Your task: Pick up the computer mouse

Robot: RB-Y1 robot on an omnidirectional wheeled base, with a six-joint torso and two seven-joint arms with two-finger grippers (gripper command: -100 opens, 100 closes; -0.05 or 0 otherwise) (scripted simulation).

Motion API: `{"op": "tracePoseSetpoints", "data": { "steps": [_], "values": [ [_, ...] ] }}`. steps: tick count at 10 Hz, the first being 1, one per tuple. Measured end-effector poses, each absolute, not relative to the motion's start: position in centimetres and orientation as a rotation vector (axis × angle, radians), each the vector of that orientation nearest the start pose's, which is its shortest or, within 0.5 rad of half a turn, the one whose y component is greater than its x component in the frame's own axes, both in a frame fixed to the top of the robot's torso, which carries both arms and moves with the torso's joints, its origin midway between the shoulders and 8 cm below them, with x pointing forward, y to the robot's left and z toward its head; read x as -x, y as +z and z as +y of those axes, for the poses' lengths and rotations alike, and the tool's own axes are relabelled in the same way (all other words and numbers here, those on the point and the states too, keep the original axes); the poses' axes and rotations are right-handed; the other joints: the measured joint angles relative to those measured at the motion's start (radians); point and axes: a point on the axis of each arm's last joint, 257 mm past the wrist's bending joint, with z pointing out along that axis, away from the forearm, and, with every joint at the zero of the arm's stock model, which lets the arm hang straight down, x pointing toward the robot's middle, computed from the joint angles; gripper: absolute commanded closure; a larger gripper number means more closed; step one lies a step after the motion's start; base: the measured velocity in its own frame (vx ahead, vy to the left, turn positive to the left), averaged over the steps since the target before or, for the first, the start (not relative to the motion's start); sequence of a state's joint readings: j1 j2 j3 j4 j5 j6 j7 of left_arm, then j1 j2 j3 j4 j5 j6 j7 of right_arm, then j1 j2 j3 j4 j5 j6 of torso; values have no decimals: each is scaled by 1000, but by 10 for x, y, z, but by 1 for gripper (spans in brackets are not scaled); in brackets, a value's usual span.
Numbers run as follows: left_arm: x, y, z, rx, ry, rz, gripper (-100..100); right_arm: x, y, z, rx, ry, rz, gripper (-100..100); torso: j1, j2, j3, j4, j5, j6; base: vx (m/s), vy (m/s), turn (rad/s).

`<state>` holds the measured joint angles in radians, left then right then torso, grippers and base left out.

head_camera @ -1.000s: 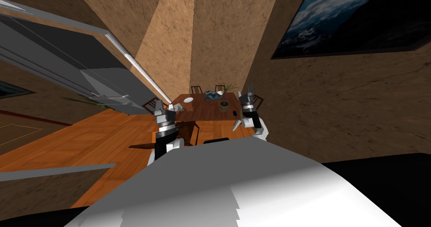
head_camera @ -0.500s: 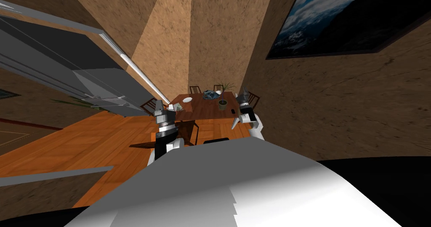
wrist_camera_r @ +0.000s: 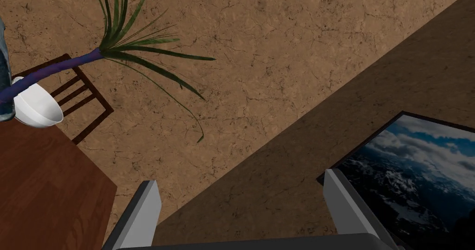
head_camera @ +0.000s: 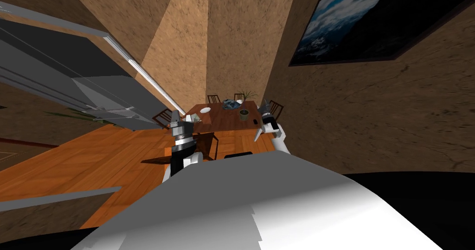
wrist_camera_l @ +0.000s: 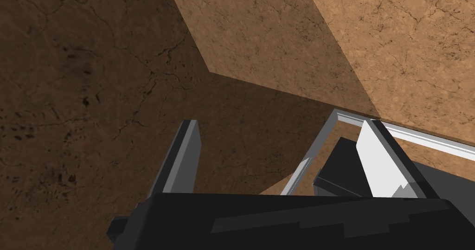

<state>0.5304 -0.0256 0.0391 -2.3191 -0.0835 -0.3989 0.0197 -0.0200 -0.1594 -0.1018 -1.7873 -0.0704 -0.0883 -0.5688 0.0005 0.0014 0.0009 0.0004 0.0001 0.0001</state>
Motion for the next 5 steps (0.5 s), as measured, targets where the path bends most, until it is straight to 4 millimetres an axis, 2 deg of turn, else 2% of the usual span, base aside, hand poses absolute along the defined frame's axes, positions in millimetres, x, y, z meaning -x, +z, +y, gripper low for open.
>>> {"op": "tracePoseSetpoints", "data": {
  "steps": [2,5],
  "values": [
    [-349,12,293,702,-1191,691,0,-549,-87,-304,-1337,1707,714,-100,0,-1,0,0,0,0,-17,-1,-46],
    [-349,12,293,702,-1191,691,0,-567,-119,-304,-1487,1704,710,-100,0,-2,-1,0,0,0,-5,-4,-52]
  ]
}}
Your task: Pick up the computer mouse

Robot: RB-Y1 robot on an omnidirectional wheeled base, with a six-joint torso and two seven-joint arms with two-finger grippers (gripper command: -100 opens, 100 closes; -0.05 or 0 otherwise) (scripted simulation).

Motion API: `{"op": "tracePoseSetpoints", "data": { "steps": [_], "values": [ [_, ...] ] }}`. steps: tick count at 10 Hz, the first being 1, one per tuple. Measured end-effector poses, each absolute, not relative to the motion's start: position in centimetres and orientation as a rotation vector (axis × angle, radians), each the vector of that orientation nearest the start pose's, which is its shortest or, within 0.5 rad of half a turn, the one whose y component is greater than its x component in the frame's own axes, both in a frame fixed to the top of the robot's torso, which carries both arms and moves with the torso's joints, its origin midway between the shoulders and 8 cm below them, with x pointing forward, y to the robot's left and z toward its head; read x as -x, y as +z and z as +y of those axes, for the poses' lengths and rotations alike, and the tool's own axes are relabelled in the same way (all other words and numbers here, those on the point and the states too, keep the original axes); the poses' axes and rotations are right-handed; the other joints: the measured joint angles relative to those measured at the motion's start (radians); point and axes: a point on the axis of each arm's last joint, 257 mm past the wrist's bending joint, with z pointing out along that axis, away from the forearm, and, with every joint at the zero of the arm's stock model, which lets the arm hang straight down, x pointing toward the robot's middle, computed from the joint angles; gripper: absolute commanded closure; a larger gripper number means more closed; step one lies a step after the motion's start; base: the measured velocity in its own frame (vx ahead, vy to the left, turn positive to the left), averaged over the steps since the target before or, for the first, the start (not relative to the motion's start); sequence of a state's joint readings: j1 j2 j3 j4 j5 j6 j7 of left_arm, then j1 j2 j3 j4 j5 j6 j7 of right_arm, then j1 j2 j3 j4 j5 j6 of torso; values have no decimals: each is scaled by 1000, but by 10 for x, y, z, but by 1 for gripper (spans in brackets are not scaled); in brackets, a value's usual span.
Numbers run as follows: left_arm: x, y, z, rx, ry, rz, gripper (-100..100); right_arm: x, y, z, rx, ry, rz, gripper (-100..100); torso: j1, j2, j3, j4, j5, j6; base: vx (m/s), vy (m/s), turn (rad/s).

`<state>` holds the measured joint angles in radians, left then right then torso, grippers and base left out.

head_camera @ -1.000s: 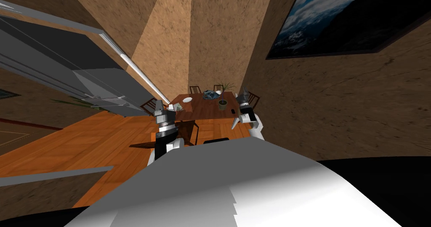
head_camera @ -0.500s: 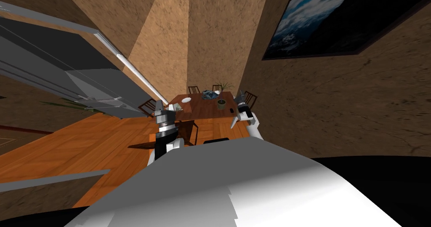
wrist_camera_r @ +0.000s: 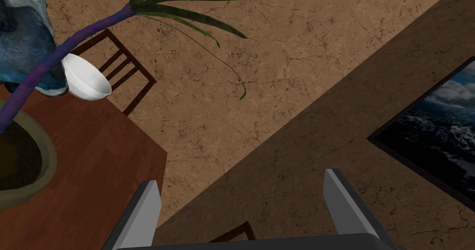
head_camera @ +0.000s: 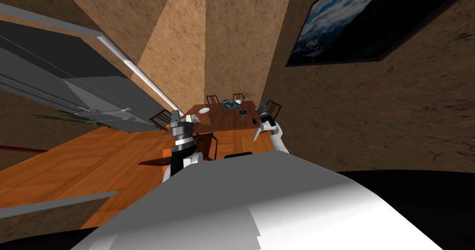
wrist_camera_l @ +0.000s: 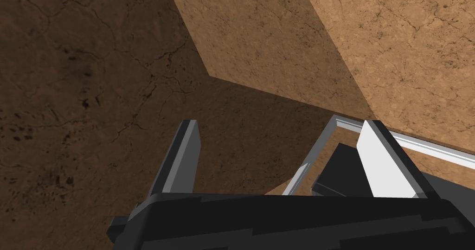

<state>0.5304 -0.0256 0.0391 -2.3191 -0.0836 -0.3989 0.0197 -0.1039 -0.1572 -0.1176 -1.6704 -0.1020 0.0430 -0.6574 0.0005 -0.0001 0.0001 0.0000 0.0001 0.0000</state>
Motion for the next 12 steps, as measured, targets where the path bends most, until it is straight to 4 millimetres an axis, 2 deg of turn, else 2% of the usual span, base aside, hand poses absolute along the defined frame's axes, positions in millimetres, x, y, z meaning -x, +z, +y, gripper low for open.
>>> {"op": "tracePoseSetpoints", "data": {
  "steps": [7,12],
  "values": [
    [-349,12,293,702,-1191,691,0,-605,-181,-309,-1808,1674,679,-100,-1,-2,-1,0,0,0,10,-7,-30],
    [-349,12,293,702,-1191,691,0,-617,-229,-308,-2008,1620,654,-100,-1,-2,-1,0,0,0,24,-11,-36]
  ]
}}
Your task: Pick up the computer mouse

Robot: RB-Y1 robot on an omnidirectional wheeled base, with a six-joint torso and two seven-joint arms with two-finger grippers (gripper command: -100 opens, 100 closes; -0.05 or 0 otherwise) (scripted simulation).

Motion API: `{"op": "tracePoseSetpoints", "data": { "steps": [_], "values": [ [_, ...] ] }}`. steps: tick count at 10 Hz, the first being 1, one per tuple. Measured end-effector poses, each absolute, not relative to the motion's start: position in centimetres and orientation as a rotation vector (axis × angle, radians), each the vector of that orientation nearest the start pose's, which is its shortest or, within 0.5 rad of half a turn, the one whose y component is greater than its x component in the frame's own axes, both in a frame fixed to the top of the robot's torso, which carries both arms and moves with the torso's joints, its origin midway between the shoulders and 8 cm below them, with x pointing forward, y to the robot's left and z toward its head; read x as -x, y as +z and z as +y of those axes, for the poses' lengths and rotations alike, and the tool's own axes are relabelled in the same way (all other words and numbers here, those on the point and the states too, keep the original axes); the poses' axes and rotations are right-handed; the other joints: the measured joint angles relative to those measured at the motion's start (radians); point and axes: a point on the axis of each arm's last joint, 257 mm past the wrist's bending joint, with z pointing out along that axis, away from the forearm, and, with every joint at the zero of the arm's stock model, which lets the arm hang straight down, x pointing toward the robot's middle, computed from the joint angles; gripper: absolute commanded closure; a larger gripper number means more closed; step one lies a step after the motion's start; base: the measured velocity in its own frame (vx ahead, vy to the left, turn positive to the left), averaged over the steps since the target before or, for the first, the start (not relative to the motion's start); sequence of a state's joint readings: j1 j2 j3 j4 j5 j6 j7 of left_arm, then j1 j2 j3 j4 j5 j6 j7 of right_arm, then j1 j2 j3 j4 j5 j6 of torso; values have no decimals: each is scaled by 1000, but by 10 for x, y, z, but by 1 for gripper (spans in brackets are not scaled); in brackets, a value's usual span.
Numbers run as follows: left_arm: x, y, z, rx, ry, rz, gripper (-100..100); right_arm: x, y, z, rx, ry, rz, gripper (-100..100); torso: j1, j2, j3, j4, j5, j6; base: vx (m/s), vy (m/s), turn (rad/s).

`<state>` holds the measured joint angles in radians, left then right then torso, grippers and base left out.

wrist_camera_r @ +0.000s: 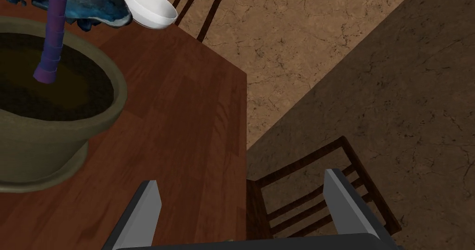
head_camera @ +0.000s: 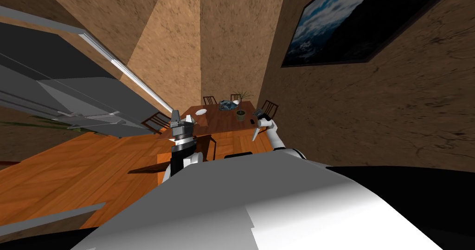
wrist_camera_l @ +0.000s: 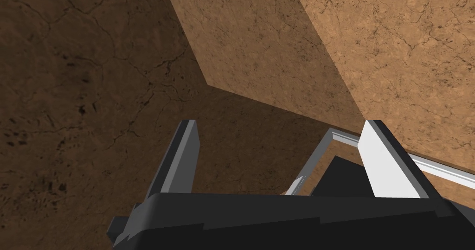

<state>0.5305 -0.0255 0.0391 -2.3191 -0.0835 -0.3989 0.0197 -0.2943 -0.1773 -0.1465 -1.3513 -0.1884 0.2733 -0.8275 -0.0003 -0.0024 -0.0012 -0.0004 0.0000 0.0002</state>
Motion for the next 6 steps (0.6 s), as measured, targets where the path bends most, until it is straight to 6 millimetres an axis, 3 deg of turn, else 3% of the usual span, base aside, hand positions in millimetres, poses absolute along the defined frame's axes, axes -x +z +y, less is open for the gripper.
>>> {"op": "tracePoseSetpoints", "data": {
  "steps": [6],
  "values": [
    [-349,12,293,702,-1191,691,0,-622,-293,-300,2833,-1837,-707,-100,0,-2,-1,0,0,0,51,-16,-40]
  ]
}}
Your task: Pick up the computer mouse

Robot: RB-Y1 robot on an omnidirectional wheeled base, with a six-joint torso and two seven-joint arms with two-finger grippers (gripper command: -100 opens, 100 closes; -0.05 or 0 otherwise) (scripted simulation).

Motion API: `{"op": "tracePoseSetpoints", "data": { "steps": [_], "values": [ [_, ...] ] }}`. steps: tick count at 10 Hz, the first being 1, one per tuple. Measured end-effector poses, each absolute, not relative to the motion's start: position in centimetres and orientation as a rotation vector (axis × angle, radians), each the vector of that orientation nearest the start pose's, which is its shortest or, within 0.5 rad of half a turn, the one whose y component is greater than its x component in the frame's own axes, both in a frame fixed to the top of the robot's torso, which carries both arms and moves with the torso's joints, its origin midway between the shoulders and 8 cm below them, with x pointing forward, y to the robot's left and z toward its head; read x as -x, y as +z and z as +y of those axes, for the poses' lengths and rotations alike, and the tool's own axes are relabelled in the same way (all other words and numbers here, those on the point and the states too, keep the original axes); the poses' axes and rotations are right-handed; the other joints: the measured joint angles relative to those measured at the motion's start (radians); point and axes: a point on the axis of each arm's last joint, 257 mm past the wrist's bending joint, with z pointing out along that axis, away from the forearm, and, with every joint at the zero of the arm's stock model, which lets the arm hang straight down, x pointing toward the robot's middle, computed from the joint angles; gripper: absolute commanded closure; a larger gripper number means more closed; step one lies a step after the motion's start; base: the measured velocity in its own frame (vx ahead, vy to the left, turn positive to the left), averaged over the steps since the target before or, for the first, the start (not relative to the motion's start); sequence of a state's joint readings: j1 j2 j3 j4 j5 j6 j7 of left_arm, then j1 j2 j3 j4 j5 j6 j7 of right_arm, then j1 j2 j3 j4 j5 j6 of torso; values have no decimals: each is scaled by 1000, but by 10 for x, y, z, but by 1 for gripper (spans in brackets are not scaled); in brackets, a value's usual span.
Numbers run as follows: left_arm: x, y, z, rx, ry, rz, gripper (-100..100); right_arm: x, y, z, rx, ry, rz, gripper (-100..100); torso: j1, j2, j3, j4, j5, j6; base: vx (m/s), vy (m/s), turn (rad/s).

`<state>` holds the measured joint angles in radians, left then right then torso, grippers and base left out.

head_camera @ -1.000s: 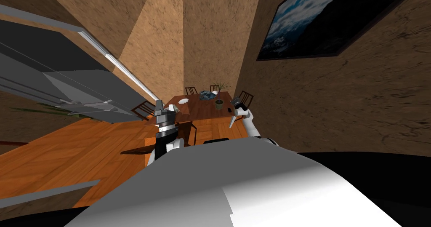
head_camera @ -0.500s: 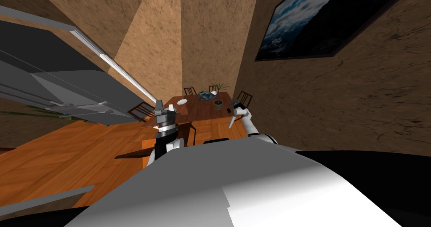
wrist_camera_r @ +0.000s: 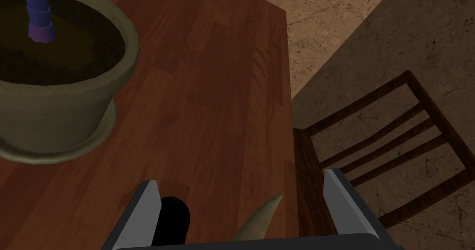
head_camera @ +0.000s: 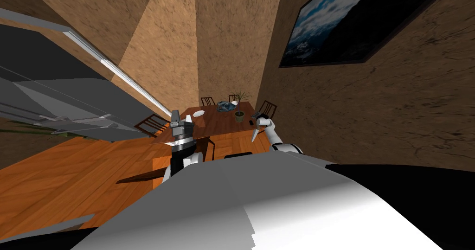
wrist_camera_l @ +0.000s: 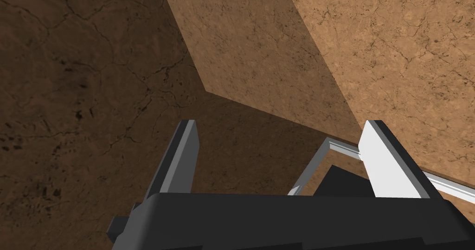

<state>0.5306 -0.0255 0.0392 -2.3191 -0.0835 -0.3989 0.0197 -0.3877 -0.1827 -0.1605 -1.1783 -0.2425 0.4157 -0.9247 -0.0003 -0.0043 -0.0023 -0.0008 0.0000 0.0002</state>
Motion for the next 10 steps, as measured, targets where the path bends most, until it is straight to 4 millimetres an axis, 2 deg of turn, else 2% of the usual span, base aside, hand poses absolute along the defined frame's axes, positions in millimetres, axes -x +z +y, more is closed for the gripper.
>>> {"op": "tracePoseSetpoints", "data": {
  "steps": [6,10],
  "values": [
    [-349,12,293,702,-1191,691,0,-612,-356,-290,2902,-1474,-537,-100,0,0,0,0,0,0,64,-14,-30],
    [-349,12,293,702,-1191,691,0,-597,-382,-284,2924,-1292,-455,-100,0,2,1,0,0,0,57,-7,-22]
  ]
}}
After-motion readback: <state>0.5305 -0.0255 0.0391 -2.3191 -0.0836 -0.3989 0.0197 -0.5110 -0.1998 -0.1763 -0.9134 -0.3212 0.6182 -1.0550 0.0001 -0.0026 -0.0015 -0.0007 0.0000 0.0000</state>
